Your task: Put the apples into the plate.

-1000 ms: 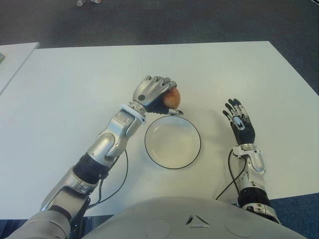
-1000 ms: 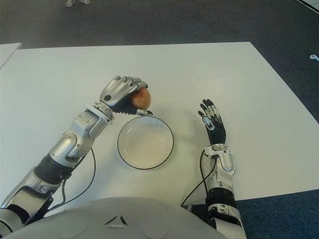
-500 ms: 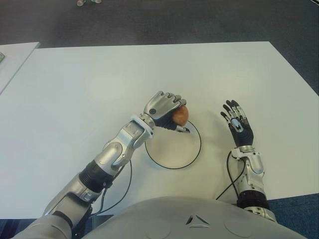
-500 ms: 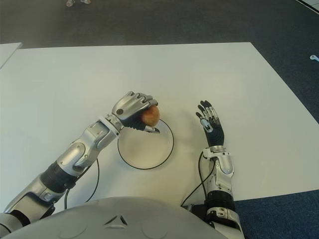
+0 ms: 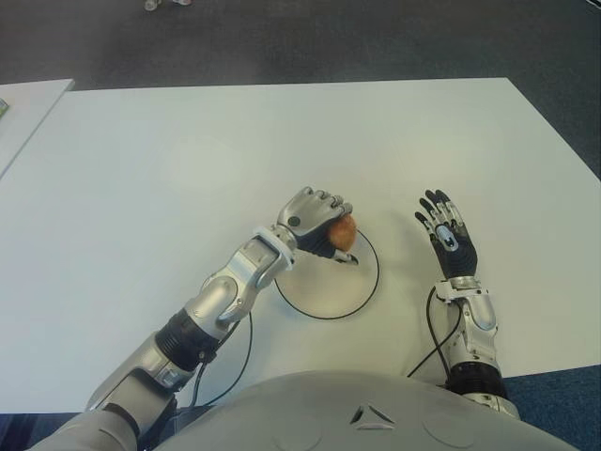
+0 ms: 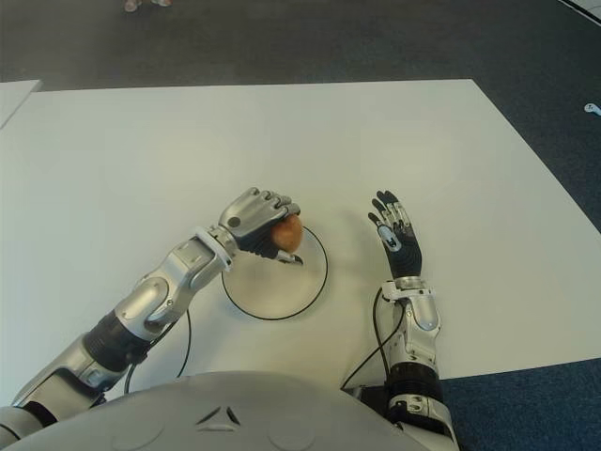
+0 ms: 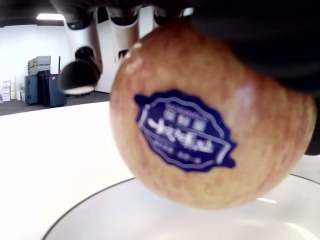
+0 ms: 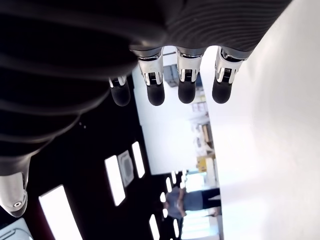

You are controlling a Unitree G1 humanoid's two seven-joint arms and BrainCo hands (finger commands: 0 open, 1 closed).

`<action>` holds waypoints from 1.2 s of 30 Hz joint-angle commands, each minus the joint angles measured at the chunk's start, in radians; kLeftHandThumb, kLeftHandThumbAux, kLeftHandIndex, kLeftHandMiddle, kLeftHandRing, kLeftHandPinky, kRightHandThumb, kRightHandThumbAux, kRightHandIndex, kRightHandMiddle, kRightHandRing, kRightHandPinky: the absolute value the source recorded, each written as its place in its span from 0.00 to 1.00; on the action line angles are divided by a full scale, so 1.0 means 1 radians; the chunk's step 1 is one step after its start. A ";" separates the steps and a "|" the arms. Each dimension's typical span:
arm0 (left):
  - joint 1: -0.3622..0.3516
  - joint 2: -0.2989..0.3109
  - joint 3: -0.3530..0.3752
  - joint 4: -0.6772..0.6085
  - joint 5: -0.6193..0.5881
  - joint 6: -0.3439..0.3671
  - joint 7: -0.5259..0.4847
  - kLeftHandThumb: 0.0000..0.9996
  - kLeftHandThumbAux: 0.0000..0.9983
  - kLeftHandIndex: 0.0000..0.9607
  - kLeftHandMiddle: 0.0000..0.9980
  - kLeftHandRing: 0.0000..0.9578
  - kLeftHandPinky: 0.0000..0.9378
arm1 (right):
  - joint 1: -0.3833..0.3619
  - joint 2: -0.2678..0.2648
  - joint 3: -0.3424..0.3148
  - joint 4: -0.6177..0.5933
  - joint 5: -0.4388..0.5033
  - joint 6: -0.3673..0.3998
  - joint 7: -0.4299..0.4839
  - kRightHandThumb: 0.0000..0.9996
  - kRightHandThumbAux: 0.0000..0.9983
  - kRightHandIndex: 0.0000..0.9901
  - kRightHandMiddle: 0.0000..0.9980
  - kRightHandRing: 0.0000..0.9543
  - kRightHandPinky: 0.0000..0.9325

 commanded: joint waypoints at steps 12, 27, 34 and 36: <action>0.038 0.022 -0.047 -0.007 0.096 -0.021 -0.051 0.73 0.68 0.46 0.79 0.89 0.92 | 0.069 0.042 0.008 0.068 0.004 0.009 0.004 0.05 0.50 0.00 0.01 0.00 0.00; 0.138 -0.002 -0.006 -0.082 0.040 0.006 -0.107 0.73 0.69 0.45 0.83 0.91 0.93 | 0.068 0.034 0.008 0.064 0.004 0.027 0.000 0.04 0.49 0.00 0.02 0.00 0.00; 0.164 0.003 0.003 -0.085 0.026 0.012 -0.133 0.73 0.69 0.45 0.84 0.91 0.93 | 0.068 0.034 0.008 0.067 0.003 0.017 0.005 0.04 0.48 0.00 0.02 0.00 0.00; 0.166 0.004 0.003 -0.084 0.028 0.010 -0.134 0.73 0.69 0.45 0.85 0.91 0.94 | 0.068 0.033 0.008 0.066 0.004 0.019 0.006 0.04 0.48 0.00 0.02 0.00 0.00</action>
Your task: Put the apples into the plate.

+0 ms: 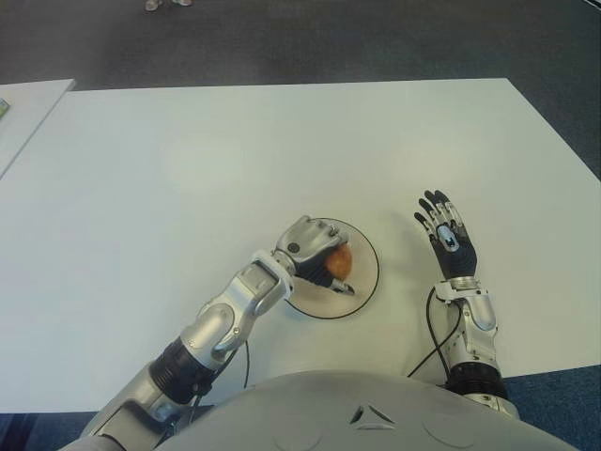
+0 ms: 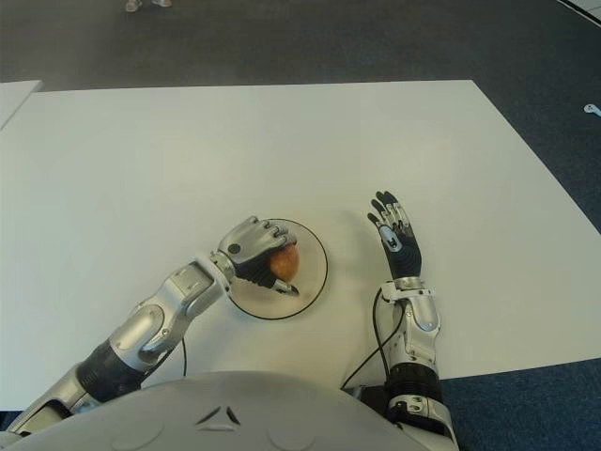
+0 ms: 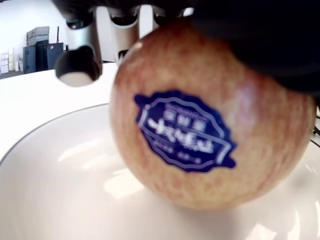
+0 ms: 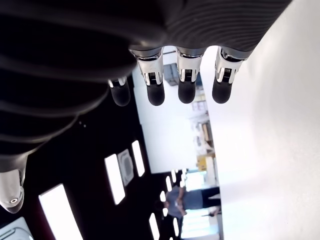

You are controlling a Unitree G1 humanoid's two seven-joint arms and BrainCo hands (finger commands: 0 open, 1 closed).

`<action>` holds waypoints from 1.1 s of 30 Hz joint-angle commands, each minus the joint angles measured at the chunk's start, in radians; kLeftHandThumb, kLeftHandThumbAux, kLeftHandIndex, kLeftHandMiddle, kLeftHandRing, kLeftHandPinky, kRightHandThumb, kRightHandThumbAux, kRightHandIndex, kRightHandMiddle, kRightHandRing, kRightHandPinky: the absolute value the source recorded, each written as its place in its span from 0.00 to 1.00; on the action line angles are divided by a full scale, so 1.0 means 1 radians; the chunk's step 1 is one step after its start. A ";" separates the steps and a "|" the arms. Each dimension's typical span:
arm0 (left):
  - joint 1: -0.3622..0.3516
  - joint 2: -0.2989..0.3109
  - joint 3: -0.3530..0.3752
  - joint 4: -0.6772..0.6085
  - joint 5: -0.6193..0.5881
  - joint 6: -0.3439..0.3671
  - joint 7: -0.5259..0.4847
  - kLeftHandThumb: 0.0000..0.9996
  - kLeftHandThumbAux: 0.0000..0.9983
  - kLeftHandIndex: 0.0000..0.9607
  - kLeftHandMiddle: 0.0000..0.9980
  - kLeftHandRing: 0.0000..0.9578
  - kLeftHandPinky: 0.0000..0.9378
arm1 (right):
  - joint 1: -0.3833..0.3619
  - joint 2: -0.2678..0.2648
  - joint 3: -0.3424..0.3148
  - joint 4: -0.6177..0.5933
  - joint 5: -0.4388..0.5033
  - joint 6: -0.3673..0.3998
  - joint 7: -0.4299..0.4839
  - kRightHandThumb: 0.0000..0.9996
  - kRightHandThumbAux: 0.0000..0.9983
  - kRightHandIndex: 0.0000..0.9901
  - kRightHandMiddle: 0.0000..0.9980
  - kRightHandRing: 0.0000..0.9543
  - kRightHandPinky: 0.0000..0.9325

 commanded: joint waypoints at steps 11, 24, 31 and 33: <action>0.023 0.005 0.012 -0.007 0.009 -0.004 -0.011 0.73 0.69 0.45 0.84 0.91 0.93 | 0.065 0.031 0.008 0.061 0.000 0.047 -0.015 0.05 0.49 0.01 0.02 0.00 0.00; 0.028 -0.010 0.011 0.001 0.024 -0.004 0.026 0.72 0.69 0.45 0.84 0.90 0.94 | 0.066 0.030 0.015 0.057 -0.019 0.054 -0.048 0.05 0.49 0.02 0.02 0.00 0.00; 0.054 -0.027 0.014 0.025 0.030 -0.003 0.140 0.51 0.56 0.42 0.69 0.71 0.66 | 0.070 0.032 0.019 0.048 -0.019 0.068 -0.067 0.06 0.50 0.03 0.03 0.00 0.00; 0.043 -0.018 0.002 0.040 0.063 -0.002 0.145 0.25 0.40 0.30 0.43 0.42 0.39 | 0.075 0.041 0.019 0.035 -0.012 0.087 -0.087 0.08 0.50 0.04 0.04 0.00 0.00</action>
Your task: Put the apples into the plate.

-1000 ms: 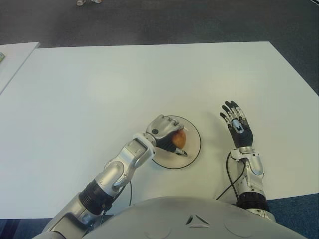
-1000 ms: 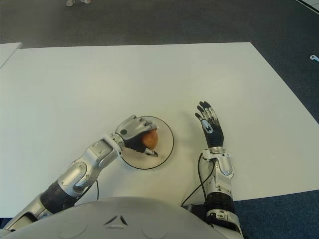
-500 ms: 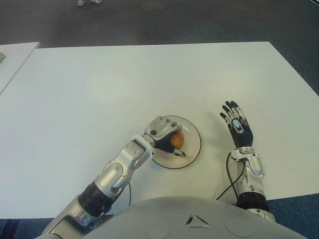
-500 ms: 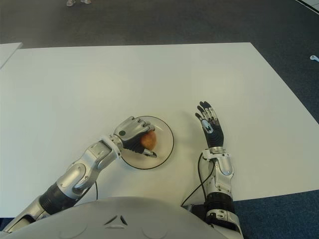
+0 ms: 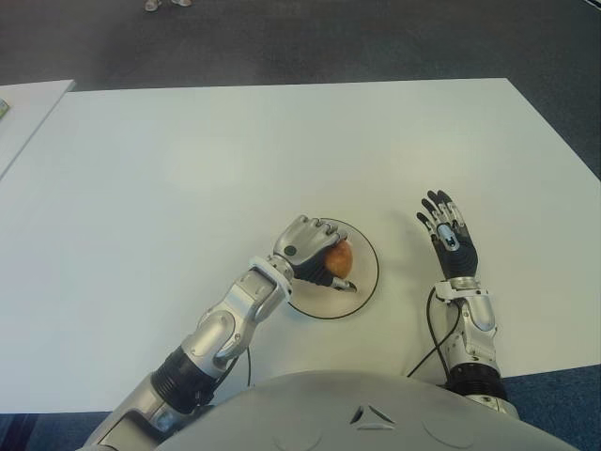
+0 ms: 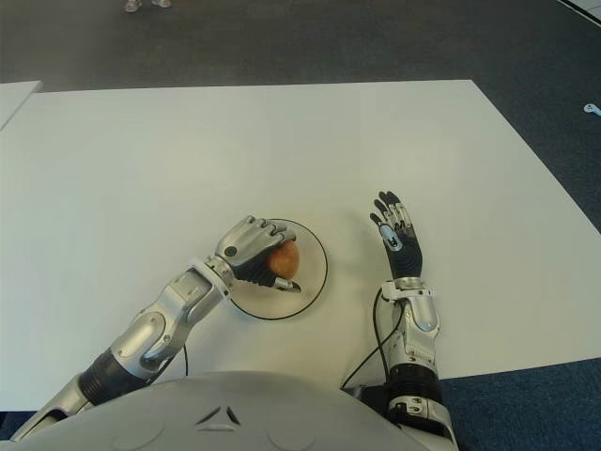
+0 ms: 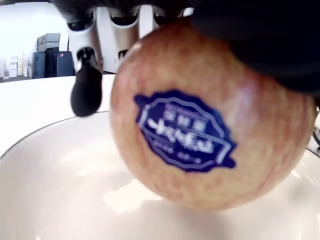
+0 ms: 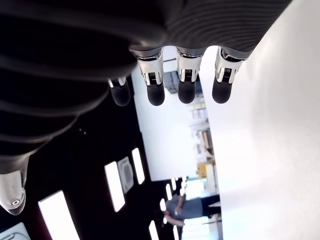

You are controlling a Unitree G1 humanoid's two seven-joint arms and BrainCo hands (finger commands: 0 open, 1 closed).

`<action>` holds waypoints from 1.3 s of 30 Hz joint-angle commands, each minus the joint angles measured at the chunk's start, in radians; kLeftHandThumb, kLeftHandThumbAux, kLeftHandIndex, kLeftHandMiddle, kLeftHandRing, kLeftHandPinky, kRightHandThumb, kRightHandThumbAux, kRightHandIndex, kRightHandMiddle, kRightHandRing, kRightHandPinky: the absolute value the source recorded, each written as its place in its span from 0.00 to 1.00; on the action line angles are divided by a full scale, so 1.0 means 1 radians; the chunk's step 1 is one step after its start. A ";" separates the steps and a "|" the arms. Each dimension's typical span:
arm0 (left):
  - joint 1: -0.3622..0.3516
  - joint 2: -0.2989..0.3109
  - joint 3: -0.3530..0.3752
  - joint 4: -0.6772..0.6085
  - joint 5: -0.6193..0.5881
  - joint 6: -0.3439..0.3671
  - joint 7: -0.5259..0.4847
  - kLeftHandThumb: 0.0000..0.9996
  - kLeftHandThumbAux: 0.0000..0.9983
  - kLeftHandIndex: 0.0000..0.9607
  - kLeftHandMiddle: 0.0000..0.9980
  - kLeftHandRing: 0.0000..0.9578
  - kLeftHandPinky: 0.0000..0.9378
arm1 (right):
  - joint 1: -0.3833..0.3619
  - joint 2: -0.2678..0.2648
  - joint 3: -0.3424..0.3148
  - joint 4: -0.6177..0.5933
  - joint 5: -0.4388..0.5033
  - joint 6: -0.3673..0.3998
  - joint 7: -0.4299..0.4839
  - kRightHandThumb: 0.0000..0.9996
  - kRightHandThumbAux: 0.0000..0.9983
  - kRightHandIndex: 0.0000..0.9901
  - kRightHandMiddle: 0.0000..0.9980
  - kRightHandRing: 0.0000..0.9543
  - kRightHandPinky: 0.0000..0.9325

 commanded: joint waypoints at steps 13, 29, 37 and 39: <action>-0.039 0.037 -0.034 0.006 0.119 -0.002 -0.114 0.06 0.30 0.00 0.00 0.00 0.00 | 0.078 0.043 0.021 0.021 -0.012 0.099 -0.068 0.11 0.50 0.07 0.07 0.00 0.00; -0.020 0.040 -0.028 0.009 0.119 -0.025 0.008 0.12 0.24 0.00 0.00 0.00 0.00 | 0.085 0.040 0.022 0.007 -0.004 0.122 -0.075 0.11 0.50 0.07 0.06 0.00 0.00; -0.012 0.041 -0.024 0.002 0.115 -0.028 0.023 0.13 0.20 0.00 0.00 0.00 0.00 | 0.087 0.038 0.019 0.007 0.008 0.125 -0.058 0.10 0.50 0.07 0.06 0.00 0.00; -0.011 0.041 -0.023 0.001 0.115 -0.028 0.024 0.13 0.20 0.00 0.00 0.00 0.00 | 0.088 0.037 0.018 0.007 0.011 0.128 -0.056 0.11 0.50 0.07 0.06 0.00 0.00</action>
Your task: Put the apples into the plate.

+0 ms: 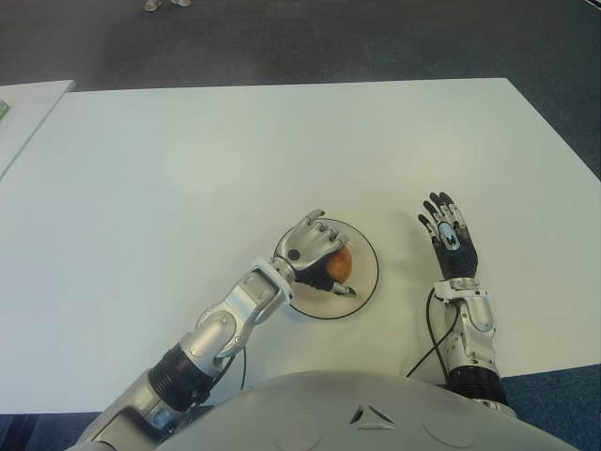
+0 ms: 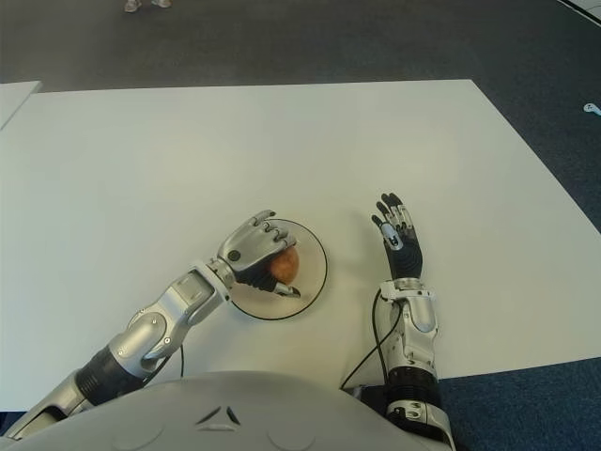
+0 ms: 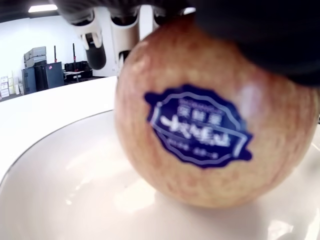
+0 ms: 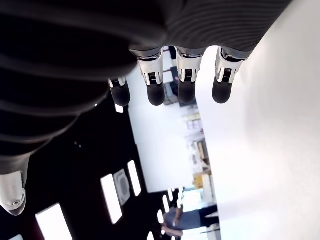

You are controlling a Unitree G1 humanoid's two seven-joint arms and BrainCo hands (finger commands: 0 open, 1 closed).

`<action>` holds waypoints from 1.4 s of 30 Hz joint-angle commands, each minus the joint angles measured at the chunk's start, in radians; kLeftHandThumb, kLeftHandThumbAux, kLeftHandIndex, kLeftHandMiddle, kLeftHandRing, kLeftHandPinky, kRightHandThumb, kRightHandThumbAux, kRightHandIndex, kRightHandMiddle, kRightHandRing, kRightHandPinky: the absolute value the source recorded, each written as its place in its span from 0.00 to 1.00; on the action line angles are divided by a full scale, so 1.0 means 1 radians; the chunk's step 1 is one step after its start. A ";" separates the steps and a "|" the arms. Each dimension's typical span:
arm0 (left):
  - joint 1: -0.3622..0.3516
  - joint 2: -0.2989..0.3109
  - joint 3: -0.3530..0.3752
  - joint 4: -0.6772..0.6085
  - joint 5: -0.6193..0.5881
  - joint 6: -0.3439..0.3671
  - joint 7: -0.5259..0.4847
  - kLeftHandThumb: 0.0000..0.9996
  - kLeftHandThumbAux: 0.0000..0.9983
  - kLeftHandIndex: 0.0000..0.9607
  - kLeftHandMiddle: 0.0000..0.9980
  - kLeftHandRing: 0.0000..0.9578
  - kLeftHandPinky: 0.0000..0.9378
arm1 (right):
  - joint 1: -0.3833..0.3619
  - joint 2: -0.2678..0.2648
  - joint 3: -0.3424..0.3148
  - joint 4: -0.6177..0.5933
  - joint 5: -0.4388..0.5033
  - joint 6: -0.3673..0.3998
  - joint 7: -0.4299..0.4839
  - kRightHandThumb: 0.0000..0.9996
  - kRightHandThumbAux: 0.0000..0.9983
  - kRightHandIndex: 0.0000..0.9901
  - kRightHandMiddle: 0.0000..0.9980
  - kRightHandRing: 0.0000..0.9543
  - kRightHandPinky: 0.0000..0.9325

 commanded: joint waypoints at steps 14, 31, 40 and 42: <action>0.012 0.010 0.010 -0.011 -0.001 0.000 0.004 0.14 0.19 0.00 0.00 0.00 0.00 | 0.067 0.027 0.010 0.052 -0.004 0.076 -0.008 0.11 0.49 0.07 0.06 0.00 0.00; 0.012 0.001 0.011 -0.010 0.007 0.016 -0.037 0.16 0.20 0.00 0.00 0.00 0.00 | 0.071 0.027 0.012 0.049 0.000 0.079 -0.002 0.12 0.49 0.08 0.07 0.00 0.00; 0.013 -0.003 0.014 0.000 0.000 0.011 -0.013 0.16 0.21 0.00 0.00 0.00 0.00 | 0.070 0.023 0.012 0.050 -0.003 0.079 0.006 0.12 0.49 0.08 0.06 0.00 0.00; 0.012 -0.004 0.014 0.001 0.000 0.011 -0.013 0.16 0.21 0.00 0.00 0.00 0.00 | 0.070 0.022 0.012 0.050 -0.004 0.079 0.005 0.11 0.50 0.08 0.06 0.00 0.00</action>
